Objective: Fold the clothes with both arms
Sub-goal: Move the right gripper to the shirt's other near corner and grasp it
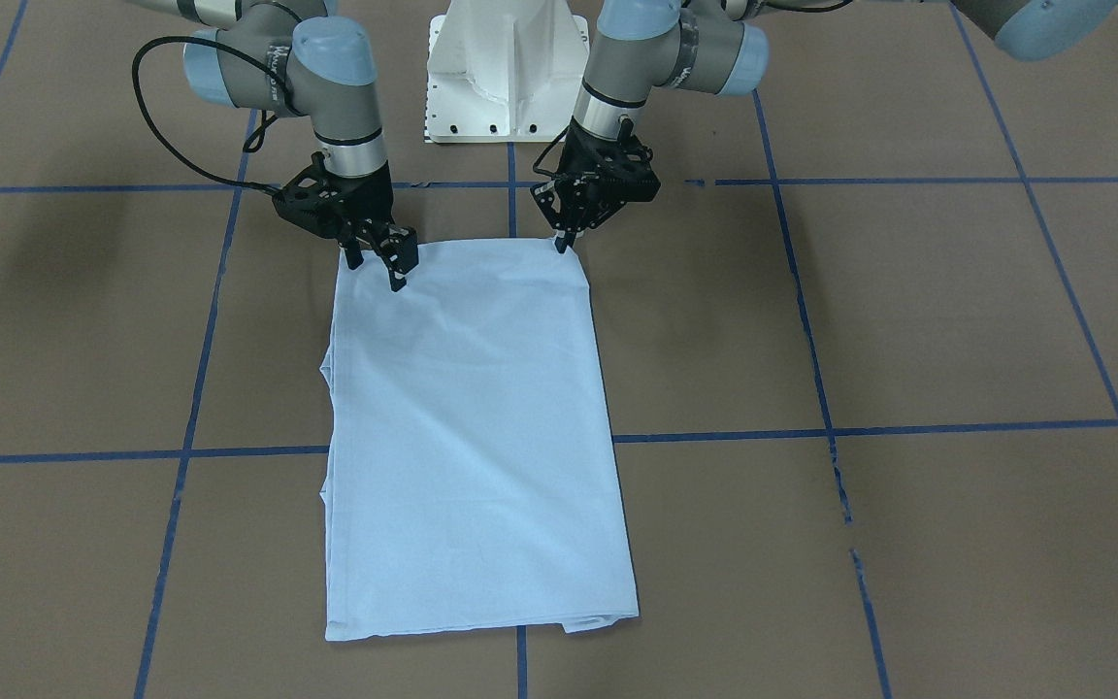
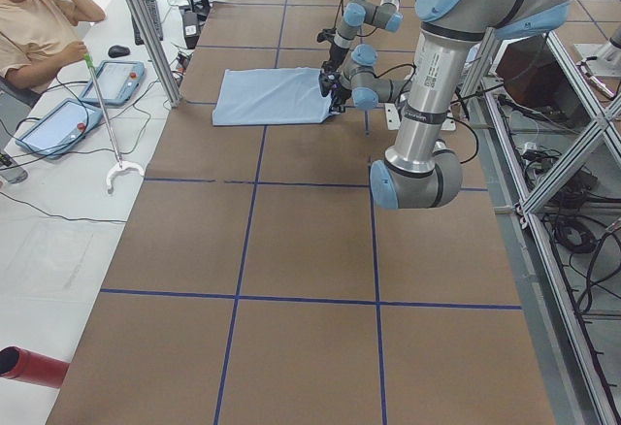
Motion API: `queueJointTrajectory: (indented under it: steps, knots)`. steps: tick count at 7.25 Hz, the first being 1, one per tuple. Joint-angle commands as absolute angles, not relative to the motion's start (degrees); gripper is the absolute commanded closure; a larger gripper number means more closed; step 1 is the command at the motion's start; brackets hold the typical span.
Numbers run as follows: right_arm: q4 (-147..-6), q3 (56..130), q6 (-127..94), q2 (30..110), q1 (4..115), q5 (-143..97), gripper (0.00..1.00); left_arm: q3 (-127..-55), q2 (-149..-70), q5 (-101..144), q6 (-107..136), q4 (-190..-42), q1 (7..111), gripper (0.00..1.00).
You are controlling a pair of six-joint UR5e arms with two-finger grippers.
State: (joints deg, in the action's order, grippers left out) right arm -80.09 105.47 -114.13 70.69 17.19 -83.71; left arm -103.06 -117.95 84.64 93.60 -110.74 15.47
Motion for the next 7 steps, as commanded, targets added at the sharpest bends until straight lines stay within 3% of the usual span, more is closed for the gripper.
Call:
queueJointTrajectory:
  steps: [1,3,7]
  knots:
    - [-80.33,105.38,-115.39,70.58,16.88,-83.67,0.92,-103.18,-117.95,84.64,93.6,-110.66,15.47,1.0]
    - [-80.42,105.29,-115.66,70.31,16.79,-83.58,1.0,-103.18,-117.95,84.64,93.6,-110.66,15.56,1.0]
    - [-80.42,105.38,-115.84,69.96,16.79,-83.58,1.0,-103.18,-117.95,84.64,93.6,-110.74,15.56,1.0]
